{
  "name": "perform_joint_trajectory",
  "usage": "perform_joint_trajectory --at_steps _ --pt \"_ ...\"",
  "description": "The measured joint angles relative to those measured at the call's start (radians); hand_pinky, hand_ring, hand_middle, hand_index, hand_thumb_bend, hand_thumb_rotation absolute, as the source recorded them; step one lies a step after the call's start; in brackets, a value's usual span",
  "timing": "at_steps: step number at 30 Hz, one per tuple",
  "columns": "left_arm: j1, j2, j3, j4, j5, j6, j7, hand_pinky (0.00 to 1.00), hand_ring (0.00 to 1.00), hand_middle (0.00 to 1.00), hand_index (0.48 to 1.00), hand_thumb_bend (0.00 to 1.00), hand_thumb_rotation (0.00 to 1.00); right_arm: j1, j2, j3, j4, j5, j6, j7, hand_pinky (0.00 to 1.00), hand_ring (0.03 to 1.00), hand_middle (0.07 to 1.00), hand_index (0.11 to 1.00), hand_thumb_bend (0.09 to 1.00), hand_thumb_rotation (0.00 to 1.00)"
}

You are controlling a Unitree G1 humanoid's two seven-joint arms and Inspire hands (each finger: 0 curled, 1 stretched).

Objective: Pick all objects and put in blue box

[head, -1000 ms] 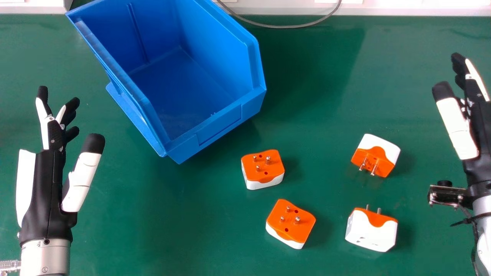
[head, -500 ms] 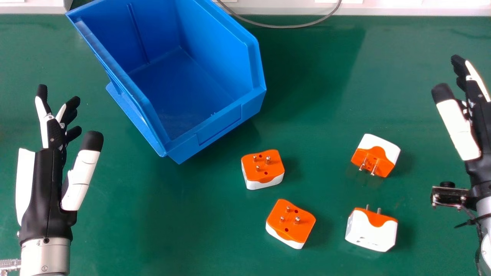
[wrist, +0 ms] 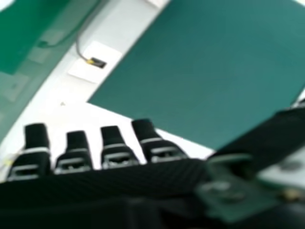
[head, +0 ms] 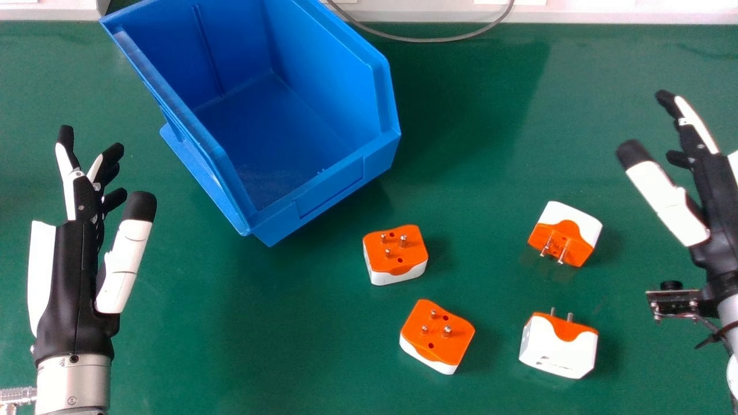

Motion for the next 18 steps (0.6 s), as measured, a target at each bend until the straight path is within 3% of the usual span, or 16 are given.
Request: perform_joint_trajectory --at_steps 7,13,18 --pt "0.004 -0.018 -0.012 -0.008 0.000 0.028 0.004 0.90 0.94 0.94 0.952 0.77 1.00 0.004 -0.077 0.032 -0.040 -0.101 0.072 0.051 0.81 0.927 0.940 0.925 0.558 0.78" --pt "0.008 -0.021 -0.013 -0.027 -0.004 0.039 0.001 0.90 0.94 0.94 0.952 0.77 1.00 -0.004 -0.090 0.082 -0.080 -0.182 0.175 0.107 0.80 0.933 0.947 0.923 0.612 0.71" --pt "0.014 -0.021 -0.013 -0.029 -0.004 0.048 0.000 0.90 0.94 0.94 0.952 0.77 1.00 -0.029 -0.111 0.112 -0.109 -0.226 0.259 0.162 0.81 0.931 0.947 0.920 0.636 0.68"
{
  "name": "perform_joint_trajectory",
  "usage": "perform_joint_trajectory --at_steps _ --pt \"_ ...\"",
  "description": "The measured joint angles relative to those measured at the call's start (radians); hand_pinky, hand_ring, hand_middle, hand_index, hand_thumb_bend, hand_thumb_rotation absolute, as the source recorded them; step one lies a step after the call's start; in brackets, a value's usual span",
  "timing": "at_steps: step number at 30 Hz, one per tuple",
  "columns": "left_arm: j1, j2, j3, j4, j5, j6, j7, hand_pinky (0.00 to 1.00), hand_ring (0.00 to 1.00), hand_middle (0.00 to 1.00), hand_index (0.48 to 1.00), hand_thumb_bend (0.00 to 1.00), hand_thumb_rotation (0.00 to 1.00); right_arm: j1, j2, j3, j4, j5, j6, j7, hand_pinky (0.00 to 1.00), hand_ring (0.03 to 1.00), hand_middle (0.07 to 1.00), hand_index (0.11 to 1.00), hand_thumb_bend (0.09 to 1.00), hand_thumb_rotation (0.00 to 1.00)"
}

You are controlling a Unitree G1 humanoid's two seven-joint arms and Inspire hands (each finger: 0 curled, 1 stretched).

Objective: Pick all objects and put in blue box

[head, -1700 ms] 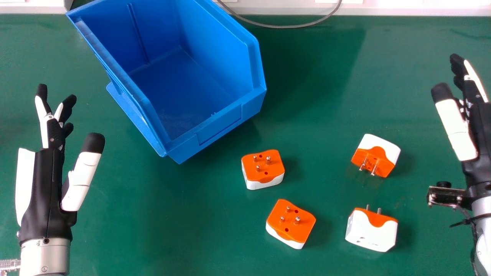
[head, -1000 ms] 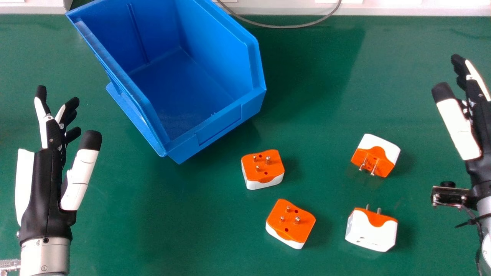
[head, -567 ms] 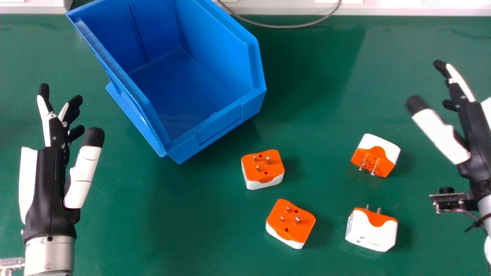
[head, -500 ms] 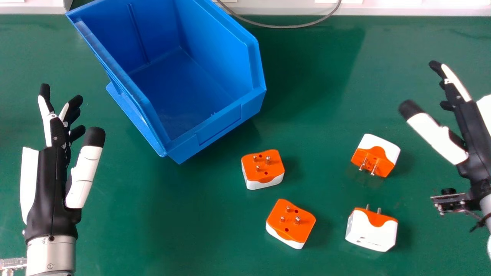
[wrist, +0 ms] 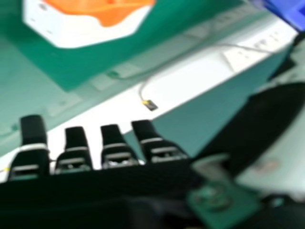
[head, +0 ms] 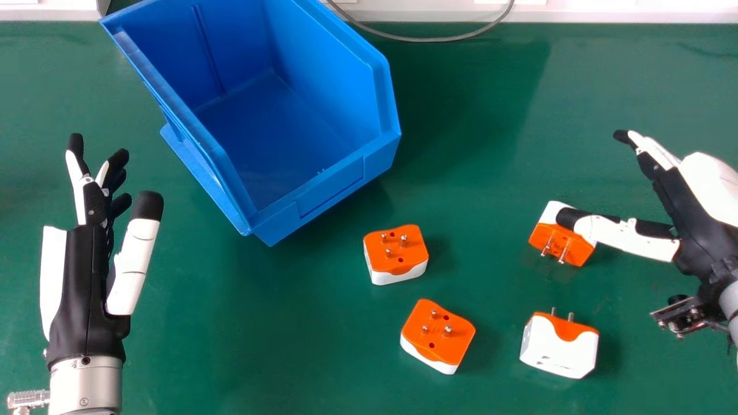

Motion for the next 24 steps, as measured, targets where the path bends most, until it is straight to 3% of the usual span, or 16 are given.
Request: perform_joint_trajectory --at_steps 6,12,17,24 --pt "-0.001 0.000 0.000 -0.003 -0.004 0.016 -0.008 0.90 0.95 0.95 0.954 0.78 1.00 -0.053 -0.038 0.063 -0.004 -0.074 0.046 0.046 0.81 0.904 0.931 0.898 0.685 0.66" --pt "-0.002 0.000 0.001 -0.008 -0.019 0.027 -0.012 0.91 0.95 0.95 0.955 0.79 1.00 -0.101 -0.062 0.113 0.028 -0.112 0.078 0.101 0.81 0.899 0.924 0.888 0.701 0.63" --pt "-0.002 0.001 0.002 -0.016 -0.028 0.038 -0.029 0.91 0.95 0.95 0.954 0.80 1.00 -0.137 -0.081 0.151 0.064 -0.124 0.085 0.124 0.82 0.899 0.924 0.892 0.700 0.61" --pt "0.003 0.003 0.004 -0.038 -0.031 0.050 -0.030 0.91 0.95 0.95 0.955 0.79 1.00 -0.177 -0.101 0.200 0.130 -0.153 0.075 0.144 0.82 0.905 0.933 0.902 0.701 0.61"
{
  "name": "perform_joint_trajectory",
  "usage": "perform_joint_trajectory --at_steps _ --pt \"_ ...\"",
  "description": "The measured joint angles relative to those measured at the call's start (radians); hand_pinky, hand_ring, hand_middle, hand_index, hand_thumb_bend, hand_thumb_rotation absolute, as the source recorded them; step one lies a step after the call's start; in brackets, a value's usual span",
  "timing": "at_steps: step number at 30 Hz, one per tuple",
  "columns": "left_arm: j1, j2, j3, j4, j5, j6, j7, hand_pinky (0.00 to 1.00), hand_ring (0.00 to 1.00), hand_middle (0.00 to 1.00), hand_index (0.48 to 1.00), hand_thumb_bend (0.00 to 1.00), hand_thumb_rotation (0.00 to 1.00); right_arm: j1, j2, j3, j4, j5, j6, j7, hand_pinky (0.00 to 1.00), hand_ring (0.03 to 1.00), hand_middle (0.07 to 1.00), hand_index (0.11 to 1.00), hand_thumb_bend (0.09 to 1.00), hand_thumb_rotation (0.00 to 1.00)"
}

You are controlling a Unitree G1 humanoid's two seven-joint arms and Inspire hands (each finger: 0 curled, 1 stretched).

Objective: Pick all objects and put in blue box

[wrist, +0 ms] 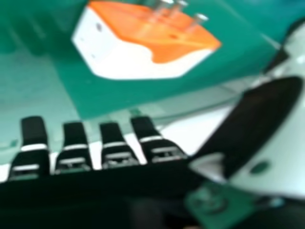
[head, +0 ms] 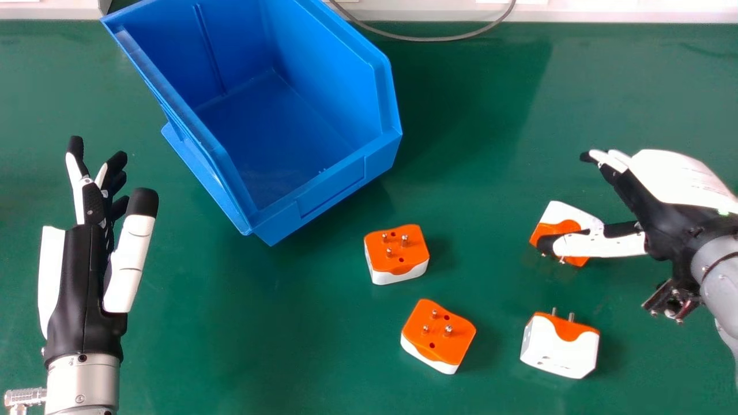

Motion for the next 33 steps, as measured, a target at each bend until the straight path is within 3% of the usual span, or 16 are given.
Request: perform_joint_trajectory --at_steps 8,12,17,19,22,24,33 --pt "0.005 0.002 0.001 -0.006 0.000 0.003 0.000 0.91 0.95 0.95 0.957 0.78 1.00 -0.049 -0.023 0.054 0.095 -0.027 -0.022 0.010 0.83 0.908 0.931 0.904 0.685 0.61" --pt "0.005 0.003 0.002 -0.006 -0.007 0.004 -0.001 0.91 0.95 0.96 0.959 0.78 1.00 -0.081 -0.028 0.079 0.156 -0.027 -0.031 0.017 0.83 0.909 0.931 0.901 0.679 0.61" --pt "0.006 0.003 0.003 -0.019 -0.006 0.021 0.000 0.90 0.95 0.96 0.960 0.78 1.00 -0.111 -0.032 0.111 0.205 -0.039 -0.054 0.017 0.83 0.907 0.929 0.899 0.688 0.62" --pt "0.007 0.003 0.003 -0.033 -0.004 0.024 0.002 0.90 0.95 0.96 0.960 0.78 1.00 -0.119 -0.035 0.120 0.213 -0.043 -0.058 0.018 0.83 0.906 0.929 0.899 0.679 0.61" --pt "0.008 0.002 0.003 -0.044 0.014 0.035 0.007 0.90 0.95 0.95 0.960 0.79 1.00 -0.141 -0.036 0.135 0.236 -0.053 -0.062 0.024 0.82 0.904 0.930 0.899 0.654 0.62" --pt "0.009 0.002 0.002 -0.045 0.018 0.042 0.009 0.90 0.95 0.95 0.960 0.80 1.00 -0.154 -0.036 0.147 0.249 -0.068 -0.061 0.026 0.82 0.905 0.930 0.899 0.646 0.64" --pt "0.019 -0.004 -0.001 -0.068 0.022 0.055 0.012 0.90 0.95 0.95 0.957 0.78 1.00 -0.201 -0.031 0.194 0.290 -0.111 -0.044 0.030 0.81 0.901 0.928 0.907 0.639 0.67"
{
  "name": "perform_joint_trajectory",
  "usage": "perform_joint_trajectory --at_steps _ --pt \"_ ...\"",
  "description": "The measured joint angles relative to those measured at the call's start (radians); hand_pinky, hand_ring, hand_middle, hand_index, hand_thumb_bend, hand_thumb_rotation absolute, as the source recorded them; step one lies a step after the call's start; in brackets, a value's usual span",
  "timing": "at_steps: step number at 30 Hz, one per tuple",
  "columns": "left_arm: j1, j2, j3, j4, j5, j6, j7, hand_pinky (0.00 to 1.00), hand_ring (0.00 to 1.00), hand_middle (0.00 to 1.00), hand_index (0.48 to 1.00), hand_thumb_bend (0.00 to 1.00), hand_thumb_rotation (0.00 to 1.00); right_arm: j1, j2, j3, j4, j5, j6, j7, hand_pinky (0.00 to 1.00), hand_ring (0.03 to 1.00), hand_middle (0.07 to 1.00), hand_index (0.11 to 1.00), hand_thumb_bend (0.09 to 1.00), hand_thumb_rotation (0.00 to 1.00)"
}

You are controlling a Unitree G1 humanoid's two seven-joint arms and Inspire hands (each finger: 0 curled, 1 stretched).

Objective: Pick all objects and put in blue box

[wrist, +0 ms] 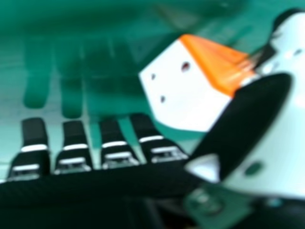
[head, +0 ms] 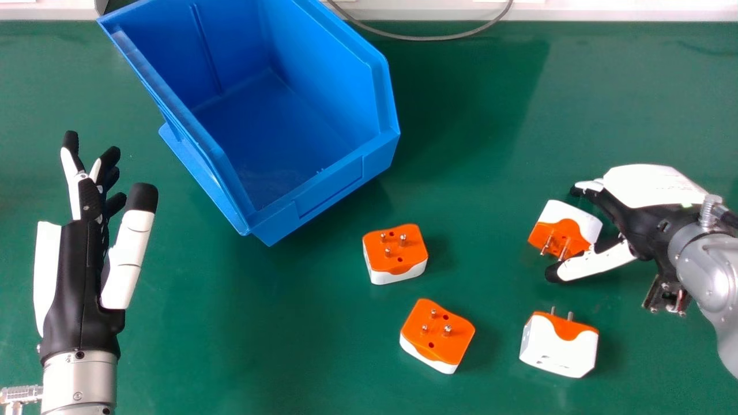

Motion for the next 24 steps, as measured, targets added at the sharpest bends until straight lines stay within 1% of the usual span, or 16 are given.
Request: perform_joint_trajectory --at_steps 6,7,13,16,22,24 --pt "0.000 0.000 0.000 0.000 -0.001 -0.001 -0.001 0.90 0.95 0.95 0.957 0.77 1.00 -0.018 0.001 0.018 0.012 -0.005 0.004 0.000 0.81 0.901 0.927 0.904 0.633 0.67" --pt "0.000 0.000 0.000 0.000 -0.001 -0.001 -0.003 0.90 0.95 0.95 0.957 0.77 1.00 -0.021 0.001 0.025 0.013 -0.021 0.004 -0.002 0.81 0.901 0.927 0.904 0.633 0.67" --pt "0.001 0.000 -0.001 -0.002 -0.001 0.000 -0.005 0.90 0.96 0.95 0.958 0.77 1.00 -0.024 0.007 0.036 0.015 -0.040 0.016 -0.007 0.81 0.901 0.926 0.904 0.629 0.68" --pt "0.001 0.000 -0.001 -0.009 -0.001 0.006 -0.008 0.91 0.96 0.95 0.958 0.77 1.00 -0.024 0.010 0.042 0.014 -0.044 0.026 -0.010 0.81 0.898 0.924 0.897 0.626 0.68" --pt "0.003 0.000 -0.001 -0.020 0.000 0.010 -0.008 0.91 0.96 0.95 0.957 0.77 1.00 -0.030 0.021 0.066 0.014 -0.074 0.049 -0.019 0.80 0.896 0.919 0.893 0.618 0.67" --pt "0.004 0.000 -0.001 -0.027 0.000 0.017 -0.008 0.91 0.96 0.95 0.957 0.76 1.00 -0.030 0.025 0.069 0.013 -0.081 0.056 -0.023 0.80 0.892 0.914 0.887 0.615 0.66"
